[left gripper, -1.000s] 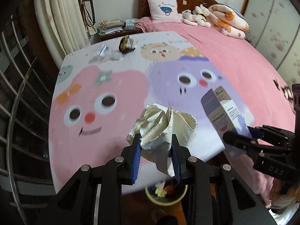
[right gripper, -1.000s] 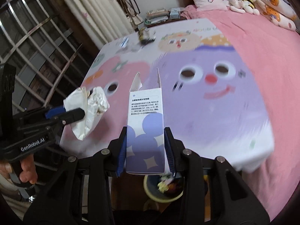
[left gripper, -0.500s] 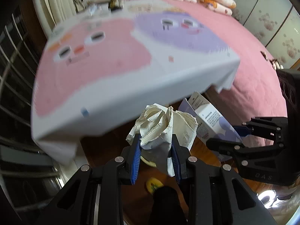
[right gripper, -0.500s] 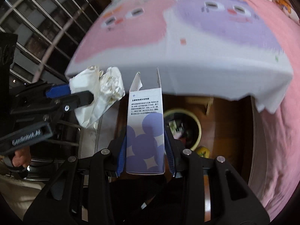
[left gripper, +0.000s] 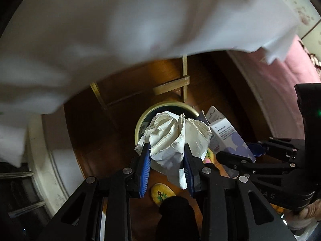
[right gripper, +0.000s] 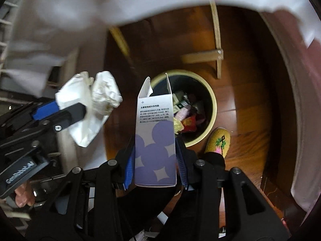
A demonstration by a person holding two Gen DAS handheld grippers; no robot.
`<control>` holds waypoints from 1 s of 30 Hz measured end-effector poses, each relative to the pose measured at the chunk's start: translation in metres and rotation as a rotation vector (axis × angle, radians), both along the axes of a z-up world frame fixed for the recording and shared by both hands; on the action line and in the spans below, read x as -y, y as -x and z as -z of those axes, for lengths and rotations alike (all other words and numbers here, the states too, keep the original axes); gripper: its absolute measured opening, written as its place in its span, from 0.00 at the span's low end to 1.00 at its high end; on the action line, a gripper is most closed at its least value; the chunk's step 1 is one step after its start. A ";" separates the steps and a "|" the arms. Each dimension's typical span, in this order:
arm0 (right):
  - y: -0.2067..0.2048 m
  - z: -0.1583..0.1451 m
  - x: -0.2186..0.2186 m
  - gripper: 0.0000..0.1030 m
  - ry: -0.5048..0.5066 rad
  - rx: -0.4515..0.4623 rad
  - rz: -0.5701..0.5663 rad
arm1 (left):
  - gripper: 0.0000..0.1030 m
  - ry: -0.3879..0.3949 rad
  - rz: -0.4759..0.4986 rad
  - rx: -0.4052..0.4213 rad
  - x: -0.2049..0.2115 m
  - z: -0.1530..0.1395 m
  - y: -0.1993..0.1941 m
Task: Collect trash
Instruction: 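Open both tools to drop the tissue and carton into the bin, then raise both tools back toward the table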
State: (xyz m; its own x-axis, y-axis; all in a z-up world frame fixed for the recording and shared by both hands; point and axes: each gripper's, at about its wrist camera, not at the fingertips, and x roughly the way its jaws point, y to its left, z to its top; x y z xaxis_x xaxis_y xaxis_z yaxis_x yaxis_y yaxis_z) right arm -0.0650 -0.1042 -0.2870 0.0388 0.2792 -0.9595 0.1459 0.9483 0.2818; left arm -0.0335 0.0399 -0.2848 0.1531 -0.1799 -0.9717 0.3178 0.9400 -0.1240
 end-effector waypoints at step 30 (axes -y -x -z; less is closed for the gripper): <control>-0.058 0.015 0.031 0.59 -0.018 0.028 0.091 | 0.84 -0.001 -0.151 0.026 -0.015 -0.003 -0.032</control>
State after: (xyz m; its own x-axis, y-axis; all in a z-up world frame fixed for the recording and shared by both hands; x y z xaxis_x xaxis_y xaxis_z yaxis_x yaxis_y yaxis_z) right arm -0.0069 -0.1355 -0.3021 0.0912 0.2901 -0.9526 0.2227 0.9264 0.3035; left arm -0.0011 0.0550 -0.2820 0.2032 -0.1515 -0.9674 0.1756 0.9776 -0.1162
